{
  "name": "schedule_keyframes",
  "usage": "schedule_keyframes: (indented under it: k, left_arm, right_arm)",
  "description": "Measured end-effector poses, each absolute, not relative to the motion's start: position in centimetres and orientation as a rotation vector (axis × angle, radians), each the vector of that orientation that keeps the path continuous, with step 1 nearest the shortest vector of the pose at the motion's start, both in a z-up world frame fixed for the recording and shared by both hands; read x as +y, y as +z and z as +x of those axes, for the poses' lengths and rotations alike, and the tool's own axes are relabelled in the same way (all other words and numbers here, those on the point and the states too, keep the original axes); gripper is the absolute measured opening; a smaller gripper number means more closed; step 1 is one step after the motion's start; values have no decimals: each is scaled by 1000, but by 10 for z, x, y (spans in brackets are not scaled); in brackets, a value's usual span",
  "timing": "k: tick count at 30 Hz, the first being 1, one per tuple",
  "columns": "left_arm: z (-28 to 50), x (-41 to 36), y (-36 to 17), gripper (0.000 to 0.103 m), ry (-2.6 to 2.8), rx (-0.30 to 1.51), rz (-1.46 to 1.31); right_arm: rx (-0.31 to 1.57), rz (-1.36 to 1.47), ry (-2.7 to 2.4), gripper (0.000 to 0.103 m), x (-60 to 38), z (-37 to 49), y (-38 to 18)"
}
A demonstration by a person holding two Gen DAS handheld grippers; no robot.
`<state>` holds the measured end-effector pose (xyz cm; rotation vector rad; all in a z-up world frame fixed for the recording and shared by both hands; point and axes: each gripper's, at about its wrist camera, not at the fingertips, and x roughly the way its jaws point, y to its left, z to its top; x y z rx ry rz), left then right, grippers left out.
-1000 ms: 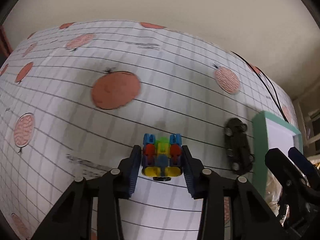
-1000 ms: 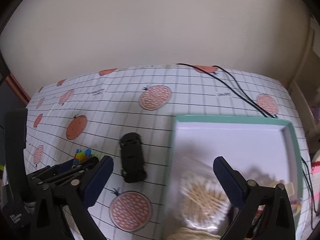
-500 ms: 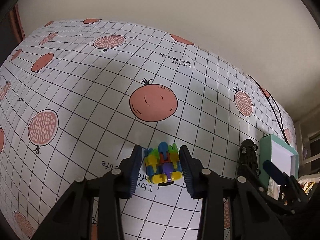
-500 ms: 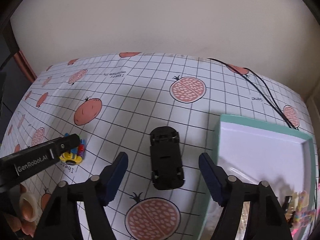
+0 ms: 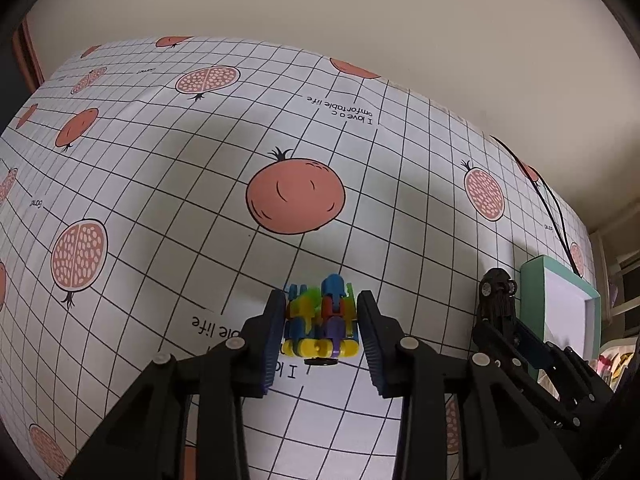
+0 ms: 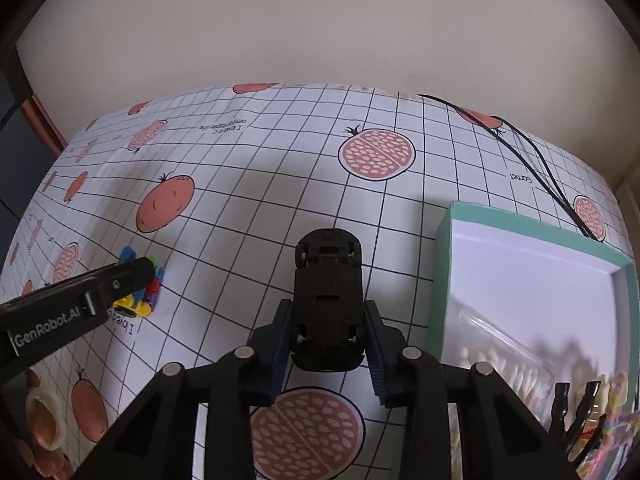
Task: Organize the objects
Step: 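Grasp the black toy car with the right tool while the left tool lifts the block toy, then carry the block toy with the left tool while the right tool carries the car over the tray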
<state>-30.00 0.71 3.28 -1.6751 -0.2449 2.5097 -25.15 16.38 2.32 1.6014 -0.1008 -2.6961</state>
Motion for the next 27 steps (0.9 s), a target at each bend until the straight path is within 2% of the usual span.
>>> schedule_keyframes:
  k: [11, 27]
  left_arm:
    - [-297, 12, 38, 37, 2495, -253, -1657]
    - [-254, 23, 91, 37, 2486, -284, -1556]
  right_arm:
    - [-101, 1584, -2713, 36, 167, -242, 36]
    - [-62, 1513, -2781, 36, 166, -197, 96]
